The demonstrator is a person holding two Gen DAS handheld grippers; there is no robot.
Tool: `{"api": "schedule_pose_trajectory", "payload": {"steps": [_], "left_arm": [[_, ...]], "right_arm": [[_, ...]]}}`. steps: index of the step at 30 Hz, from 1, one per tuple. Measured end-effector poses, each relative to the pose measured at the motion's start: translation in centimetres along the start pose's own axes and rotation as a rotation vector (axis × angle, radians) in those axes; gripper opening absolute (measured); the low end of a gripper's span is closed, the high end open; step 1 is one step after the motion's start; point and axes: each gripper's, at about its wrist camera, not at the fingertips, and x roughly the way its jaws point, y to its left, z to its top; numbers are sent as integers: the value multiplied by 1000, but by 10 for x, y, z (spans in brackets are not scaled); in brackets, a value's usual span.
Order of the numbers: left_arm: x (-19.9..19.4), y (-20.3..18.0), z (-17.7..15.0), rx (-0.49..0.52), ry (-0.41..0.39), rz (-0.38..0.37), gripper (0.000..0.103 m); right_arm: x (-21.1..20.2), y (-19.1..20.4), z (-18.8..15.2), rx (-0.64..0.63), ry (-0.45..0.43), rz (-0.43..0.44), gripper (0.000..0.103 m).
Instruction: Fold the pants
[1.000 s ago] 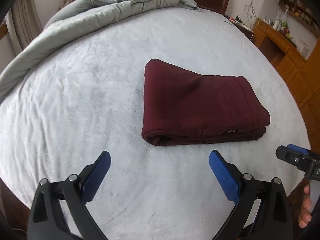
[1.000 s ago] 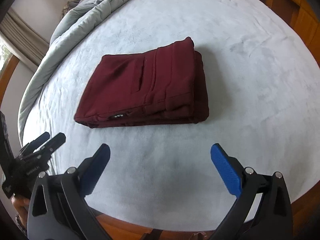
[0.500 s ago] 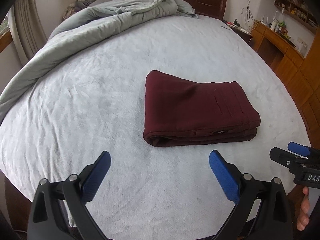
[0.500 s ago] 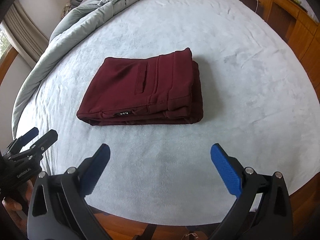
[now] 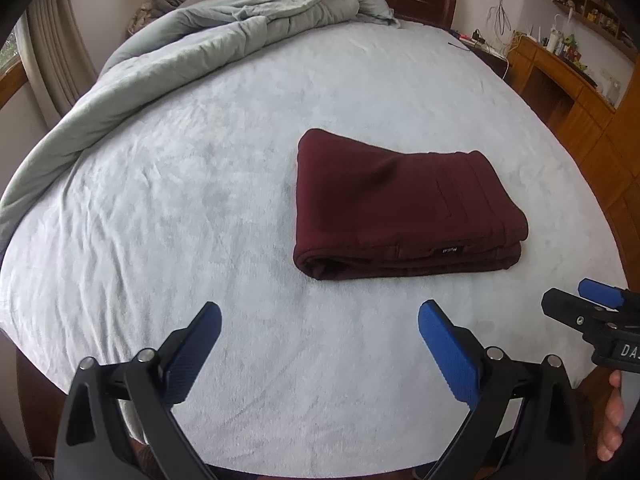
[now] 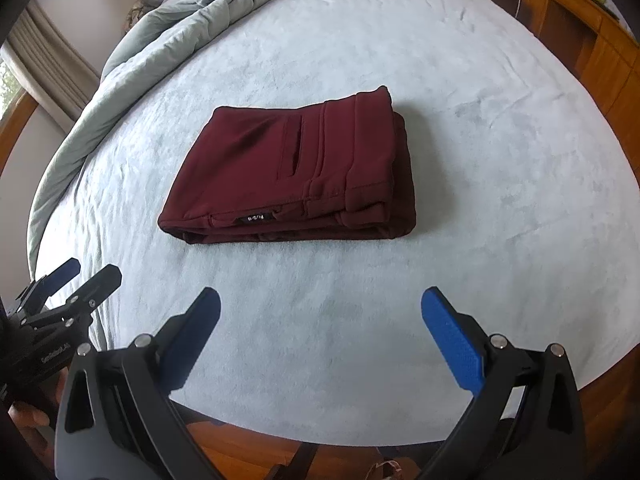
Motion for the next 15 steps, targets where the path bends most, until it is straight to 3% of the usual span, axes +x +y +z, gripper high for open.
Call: {"api": "schedule_pose_trajectory", "payload": {"steps": [15], "left_arm": [[24, -5, 10, -5, 23, -20, 99]], "right_arm": [[19, -13, -1, 17, 9, -30, 100]]}}
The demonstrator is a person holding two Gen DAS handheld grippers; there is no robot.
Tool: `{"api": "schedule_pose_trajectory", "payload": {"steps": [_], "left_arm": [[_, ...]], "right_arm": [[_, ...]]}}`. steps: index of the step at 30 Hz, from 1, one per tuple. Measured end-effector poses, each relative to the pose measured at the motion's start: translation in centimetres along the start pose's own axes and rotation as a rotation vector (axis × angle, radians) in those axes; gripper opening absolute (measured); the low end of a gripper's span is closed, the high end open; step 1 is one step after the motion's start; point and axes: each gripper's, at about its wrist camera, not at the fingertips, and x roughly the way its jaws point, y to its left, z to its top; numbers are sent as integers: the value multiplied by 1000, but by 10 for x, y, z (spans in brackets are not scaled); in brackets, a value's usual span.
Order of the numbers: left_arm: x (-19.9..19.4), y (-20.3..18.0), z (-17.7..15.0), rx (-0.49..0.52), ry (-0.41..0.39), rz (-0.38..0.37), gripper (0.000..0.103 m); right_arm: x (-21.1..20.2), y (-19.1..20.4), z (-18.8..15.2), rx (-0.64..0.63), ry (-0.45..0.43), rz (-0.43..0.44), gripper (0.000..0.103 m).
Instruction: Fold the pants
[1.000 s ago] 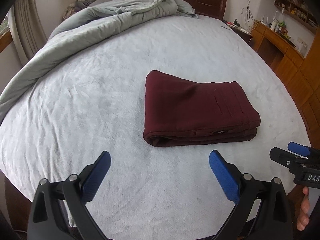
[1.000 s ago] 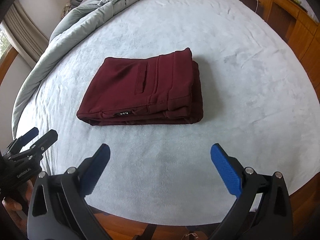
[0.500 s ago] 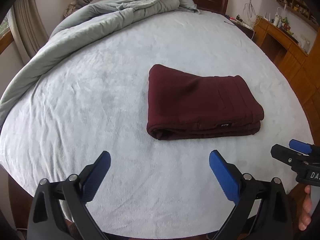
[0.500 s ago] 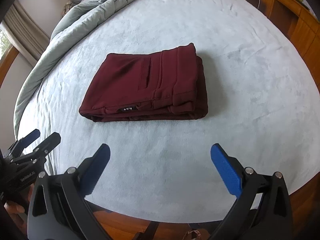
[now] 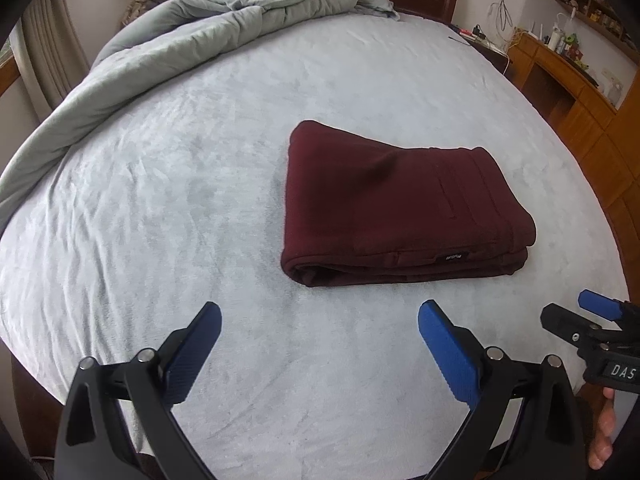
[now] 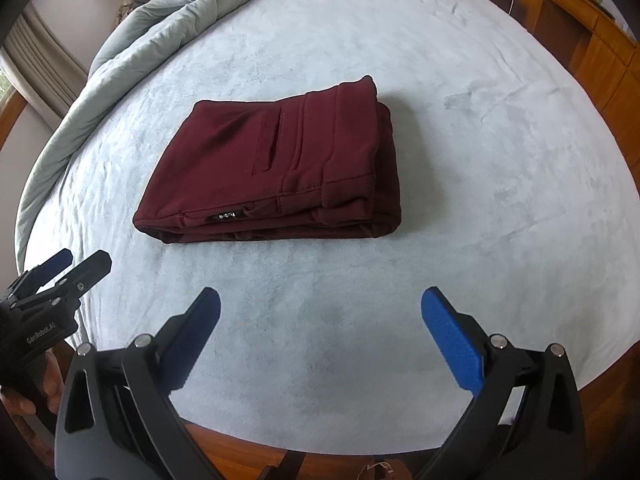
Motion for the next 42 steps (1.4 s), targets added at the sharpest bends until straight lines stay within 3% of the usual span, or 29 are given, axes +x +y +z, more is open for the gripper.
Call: {"api": "schedule_pose_trajectory", "payload": {"steps": [42], "left_arm": [[7, -5, -3, 11, 37, -16, 99]], "right_arm": [[5, -1, -2, 13, 12, 14, 100]]}}
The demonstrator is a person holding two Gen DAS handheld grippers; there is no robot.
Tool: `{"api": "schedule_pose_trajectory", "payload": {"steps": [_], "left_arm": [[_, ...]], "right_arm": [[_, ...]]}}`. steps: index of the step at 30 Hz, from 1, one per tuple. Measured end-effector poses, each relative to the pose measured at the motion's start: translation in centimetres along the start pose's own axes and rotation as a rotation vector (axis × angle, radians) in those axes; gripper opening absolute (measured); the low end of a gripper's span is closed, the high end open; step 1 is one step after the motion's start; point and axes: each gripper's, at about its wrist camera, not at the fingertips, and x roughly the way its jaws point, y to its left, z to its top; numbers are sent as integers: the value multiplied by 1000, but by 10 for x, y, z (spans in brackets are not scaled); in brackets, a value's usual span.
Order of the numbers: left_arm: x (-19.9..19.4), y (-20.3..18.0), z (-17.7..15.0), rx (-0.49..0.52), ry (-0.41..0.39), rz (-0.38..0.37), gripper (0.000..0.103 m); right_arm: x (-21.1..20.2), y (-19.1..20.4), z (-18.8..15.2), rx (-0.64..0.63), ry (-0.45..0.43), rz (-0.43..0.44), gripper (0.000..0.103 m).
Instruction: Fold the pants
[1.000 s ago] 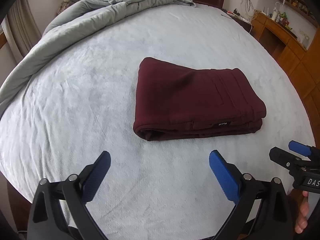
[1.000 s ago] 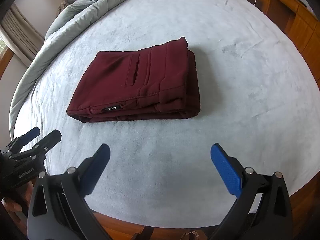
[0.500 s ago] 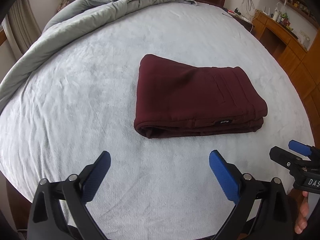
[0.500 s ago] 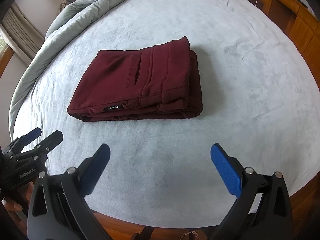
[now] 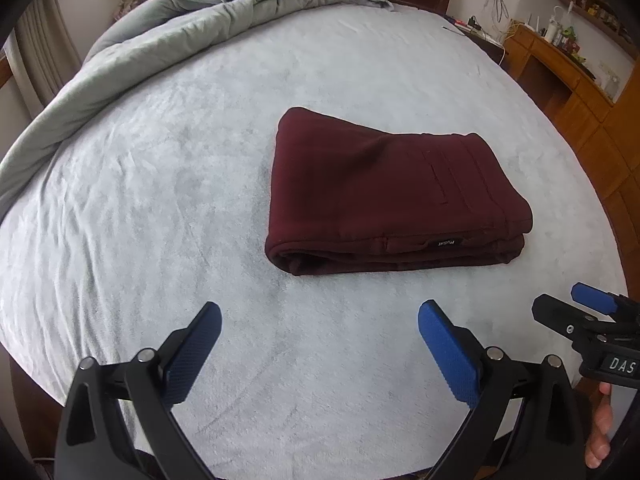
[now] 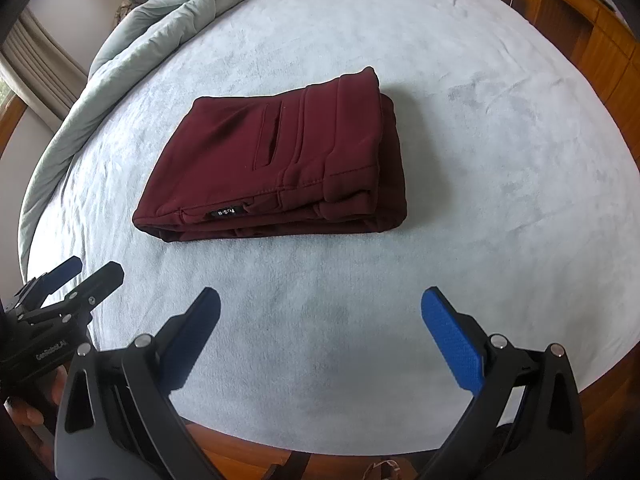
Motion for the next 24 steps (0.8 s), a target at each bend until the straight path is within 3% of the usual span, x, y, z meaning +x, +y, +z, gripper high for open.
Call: {"api": "schedule_pose_trajectory", "payload": {"steps": [15, 24], "left_arm": [[-5, -1, -3, -3, -8, -14, 99], [-19, -8, -4, 11, -42, 16, 99]], "right_arm": [[-3, -1, 0, 7, -8, 4, 100], [-8, -5, 1, 18, -18, -6, 100]]}}
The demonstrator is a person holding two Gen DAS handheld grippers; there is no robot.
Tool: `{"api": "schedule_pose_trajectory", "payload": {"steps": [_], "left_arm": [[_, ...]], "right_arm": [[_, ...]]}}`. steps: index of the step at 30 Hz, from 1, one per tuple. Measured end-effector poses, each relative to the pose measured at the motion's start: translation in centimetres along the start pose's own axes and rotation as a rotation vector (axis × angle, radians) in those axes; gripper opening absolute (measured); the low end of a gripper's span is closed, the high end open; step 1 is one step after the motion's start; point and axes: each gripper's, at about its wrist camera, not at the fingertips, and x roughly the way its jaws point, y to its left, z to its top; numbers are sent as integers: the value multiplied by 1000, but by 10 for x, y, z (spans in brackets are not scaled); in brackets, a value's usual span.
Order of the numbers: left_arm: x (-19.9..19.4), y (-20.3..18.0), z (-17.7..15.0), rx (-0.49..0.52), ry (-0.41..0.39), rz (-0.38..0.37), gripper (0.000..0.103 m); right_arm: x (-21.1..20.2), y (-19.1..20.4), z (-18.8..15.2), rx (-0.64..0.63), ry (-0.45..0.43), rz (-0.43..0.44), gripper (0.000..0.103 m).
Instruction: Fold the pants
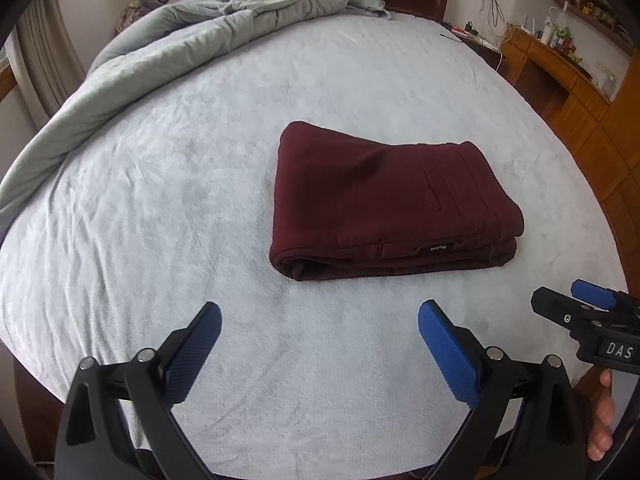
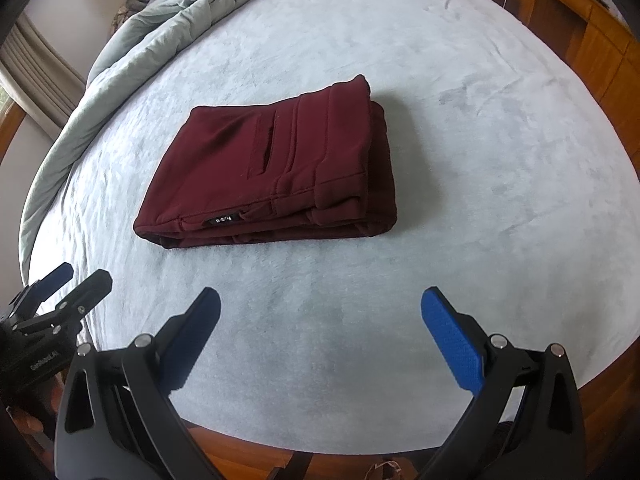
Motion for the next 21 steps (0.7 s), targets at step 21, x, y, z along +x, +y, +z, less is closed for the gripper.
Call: {"api": "schedule_pose_trajectory", "payload": {"steps": [21], "left_arm": [[-19, -8, 0, 14, -33, 0, 99]], "right_arm": [[-15, -3, -1, 4, -25, 11, 100]]}}
